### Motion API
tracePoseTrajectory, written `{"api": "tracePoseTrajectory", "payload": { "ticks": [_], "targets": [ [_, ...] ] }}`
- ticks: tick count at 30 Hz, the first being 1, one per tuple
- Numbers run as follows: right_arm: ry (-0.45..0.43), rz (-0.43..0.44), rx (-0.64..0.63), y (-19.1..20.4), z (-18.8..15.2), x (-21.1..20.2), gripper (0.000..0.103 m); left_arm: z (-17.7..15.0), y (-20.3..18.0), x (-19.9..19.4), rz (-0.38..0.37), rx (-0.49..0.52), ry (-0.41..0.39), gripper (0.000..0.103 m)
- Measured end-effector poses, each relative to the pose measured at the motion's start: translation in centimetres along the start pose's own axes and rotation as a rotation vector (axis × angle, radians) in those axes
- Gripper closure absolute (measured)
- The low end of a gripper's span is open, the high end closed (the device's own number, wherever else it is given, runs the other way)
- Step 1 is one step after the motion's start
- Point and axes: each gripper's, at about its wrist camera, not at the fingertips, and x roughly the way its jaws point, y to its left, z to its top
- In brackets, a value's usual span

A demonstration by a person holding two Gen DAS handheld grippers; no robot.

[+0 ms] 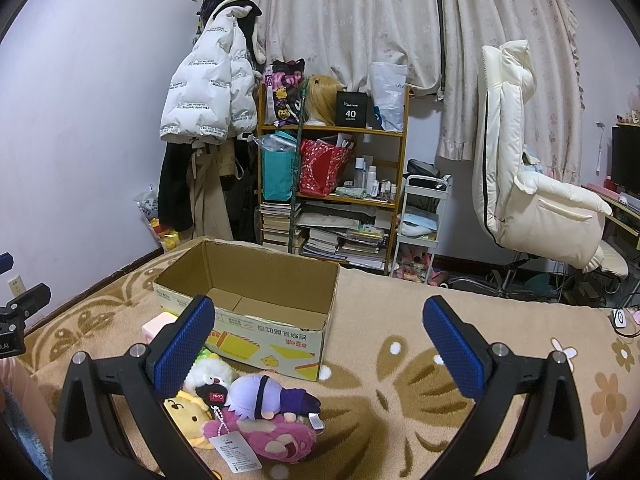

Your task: Organize soft objects

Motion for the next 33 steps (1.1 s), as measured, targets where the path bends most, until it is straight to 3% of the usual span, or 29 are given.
{"api": "tracePoseTrajectory", "payload": {
  "ticks": [28, 33],
  "targets": [
    [0.006, 0.004, -0.004, 0.04, -0.45, 0.26, 0.000, 0.12, -0.17, -0.26, 0.001, 0.002, -0.001, 0.000],
    [0.012, 0.007, -0.005, 0.23, -0.34, 0.27, 0.000, -0.01, 0.51, 0.71, -0.031, -0.023, 0.026, 0.000]
  ]
}}
